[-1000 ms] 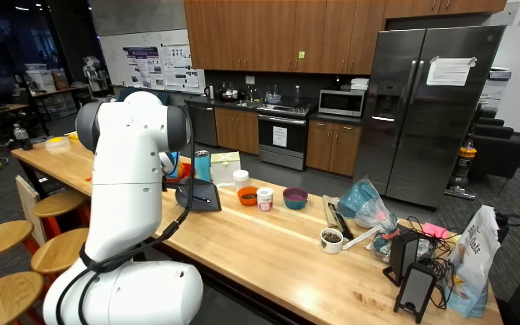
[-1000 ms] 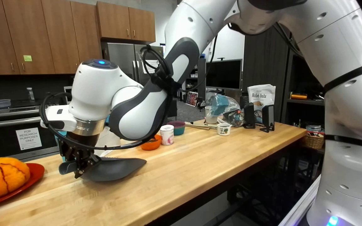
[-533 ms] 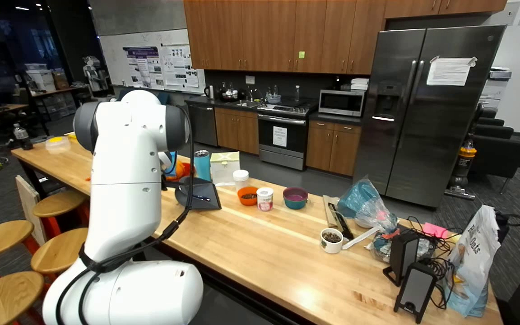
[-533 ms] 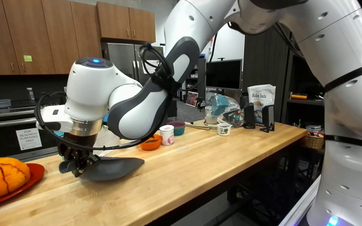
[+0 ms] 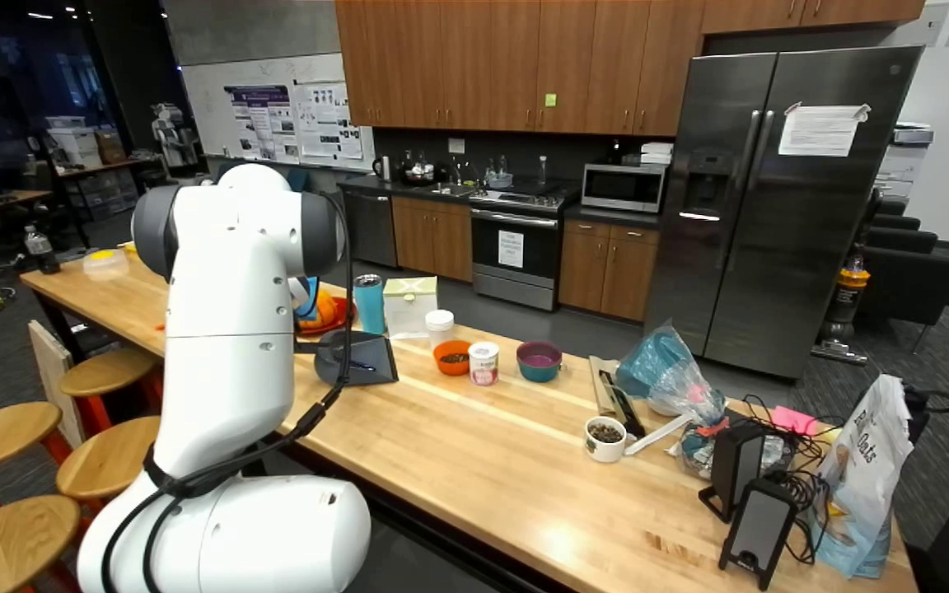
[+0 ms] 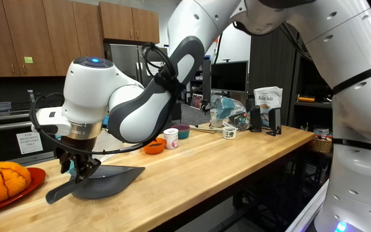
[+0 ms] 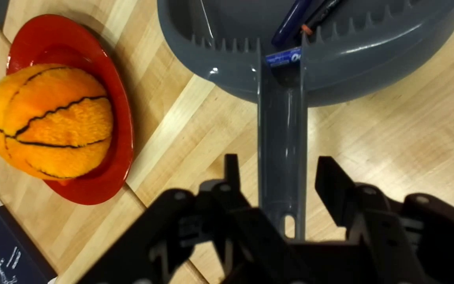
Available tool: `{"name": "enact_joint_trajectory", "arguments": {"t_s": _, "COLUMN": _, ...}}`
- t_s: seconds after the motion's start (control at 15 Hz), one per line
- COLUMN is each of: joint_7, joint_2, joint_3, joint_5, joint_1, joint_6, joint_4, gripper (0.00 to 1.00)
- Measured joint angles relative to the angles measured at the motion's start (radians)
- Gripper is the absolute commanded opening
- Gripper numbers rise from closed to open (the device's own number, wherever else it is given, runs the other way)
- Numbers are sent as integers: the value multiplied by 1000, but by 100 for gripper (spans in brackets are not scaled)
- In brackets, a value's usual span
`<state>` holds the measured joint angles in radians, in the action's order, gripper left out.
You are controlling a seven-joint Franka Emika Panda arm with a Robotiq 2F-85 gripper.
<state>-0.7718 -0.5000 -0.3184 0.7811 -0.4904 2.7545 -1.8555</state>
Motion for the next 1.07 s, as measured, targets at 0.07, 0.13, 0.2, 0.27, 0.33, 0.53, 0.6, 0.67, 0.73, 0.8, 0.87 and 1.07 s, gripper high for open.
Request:
{"name": "enact_joint_trajectory", "arguments": {"t_s": 0.07, "joint_7": 0, "joint_2": 0, "joint_3": -2, "joint_5": 0, "joint_1": 1, "joint_6": 2, "joint_4": 0, "gripper": 91}}
{"name": "enact_joint_trajectory", "arguments": {"t_s": 0.13, "joint_7": 0, "joint_2": 0, "joint_3": -4, "joint_5": 0, "joint_1": 3, "joint_6": 3, "joint_4": 1, "gripper": 97}}
{"name": "enact_joint_trajectory", "arguments": {"t_s": 0.2, "joint_7": 0, "joint_2": 0, "joint_3": -4, "joint_5": 0, "joint_1": 5, "joint_6": 6, "joint_4": 1, "gripper": 100}}
{"name": "enact_joint_trajectory", "arguments": {"t_s": 0.27, "joint_7": -1, "joint_2": 0, "joint_3": -4, "joint_5": 0, "joint_1": 7, "joint_6": 10, "joint_4": 1, "gripper": 100}}
{"name": "enact_joint_trajectory", "arguments": {"t_s": 0.33, "joint_7": -1, "joint_2": 0, "joint_3": -5, "joint_5": 0, "joint_1": 9, "joint_6": 15, "joint_4": 1, "gripper": 100}}
{"name": "enact_joint_trajectory", "arguments": {"t_s": 0.53, "joint_7": -28, "joint_2": -10, "joint_3": -25, "joint_5": -17, "joint_1": 39, "joint_6": 79, "joint_4": -2, "gripper": 100}}
{"name": "enact_joint_trajectory", "arguments": {"t_s": 0.6, "joint_7": -47, "joint_2": -18, "joint_3": -35, "joint_5": -28, "joint_1": 55, "joint_6": 114, "joint_4": -4, "gripper": 100}}
{"name": "enact_joint_trajectory", "arguments": {"t_s": 0.67, "joint_7": -70, "joint_2": -27, "joint_3": -47, "joint_5": -42, "joint_1": 75, "joint_6": 150, "joint_4": -7, "gripper": 100}}
{"name": "enact_joint_trajectory", "arguments": {"t_s": 0.73, "joint_7": -98, "joint_2": -37, "joint_3": -61, "joint_5": -60, "joint_1": 98, "joint_6": 187, "joint_4": -11, "gripper": 100}}
{"name": "enact_joint_trajectory", "arguments": {"t_s": 0.8, "joint_7": -129, "joint_2": -45, "joint_3": -80, "joint_5": -78, "joint_1": 125, "joint_6": 210, "joint_4": -14, "gripper": 100}}
{"name": "enact_joint_trajectory", "arguments": {"t_s": 0.87, "joint_7": -165, "joint_2": -52, "joint_3": -106, "joint_5": -96, "joint_1": 158, "joint_6": 223, "joint_4": -17, "gripper": 100}}
{"name": "enact_joint_trajectory", "arguments": {"t_s": 1.07, "joint_7": -282, "joint_2": -70, "joint_3": -212, "joint_5": -159, "joint_1": 271, "joint_6": 220, "joint_4": -19, "gripper": 100}}
